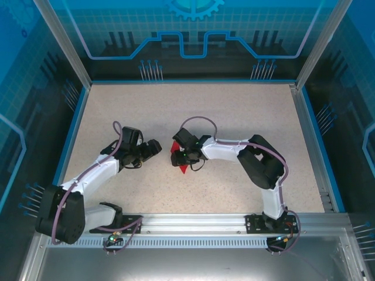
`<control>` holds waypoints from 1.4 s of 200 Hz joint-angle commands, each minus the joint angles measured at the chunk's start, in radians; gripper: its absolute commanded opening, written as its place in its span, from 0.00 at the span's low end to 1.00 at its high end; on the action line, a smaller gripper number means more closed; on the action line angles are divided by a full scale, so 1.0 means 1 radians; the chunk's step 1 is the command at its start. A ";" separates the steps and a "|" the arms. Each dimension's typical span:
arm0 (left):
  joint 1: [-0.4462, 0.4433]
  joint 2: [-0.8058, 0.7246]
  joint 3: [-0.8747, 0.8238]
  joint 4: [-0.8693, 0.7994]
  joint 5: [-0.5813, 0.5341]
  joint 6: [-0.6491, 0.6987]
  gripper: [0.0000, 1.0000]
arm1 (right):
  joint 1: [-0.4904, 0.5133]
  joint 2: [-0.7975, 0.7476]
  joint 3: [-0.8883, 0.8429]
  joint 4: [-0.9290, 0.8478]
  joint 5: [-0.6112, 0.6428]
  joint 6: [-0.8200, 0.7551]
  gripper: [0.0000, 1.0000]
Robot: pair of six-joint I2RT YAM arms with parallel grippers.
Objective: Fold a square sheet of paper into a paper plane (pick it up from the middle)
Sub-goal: Fold the wing for the fifth time at the center of the table.
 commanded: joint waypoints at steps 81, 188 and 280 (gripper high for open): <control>-0.004 0.050 -0.030 0.148 0.215 0.025 0.82 | -0.093 -0.298 -0.228 -0.101 -0.241 -0.409 0.46; -0.075 0.062 -0.083 0.243 0.213 -0.099 0.82 | -0.016 -0.286 -0.264 0.052 -0.033 0.080 0.40; -0.104 0.110 -0.093 0.299 0.289 -0.125 0.82 | -0.096 -0.239 -0.385 0.182 -0.092 0.142 0.40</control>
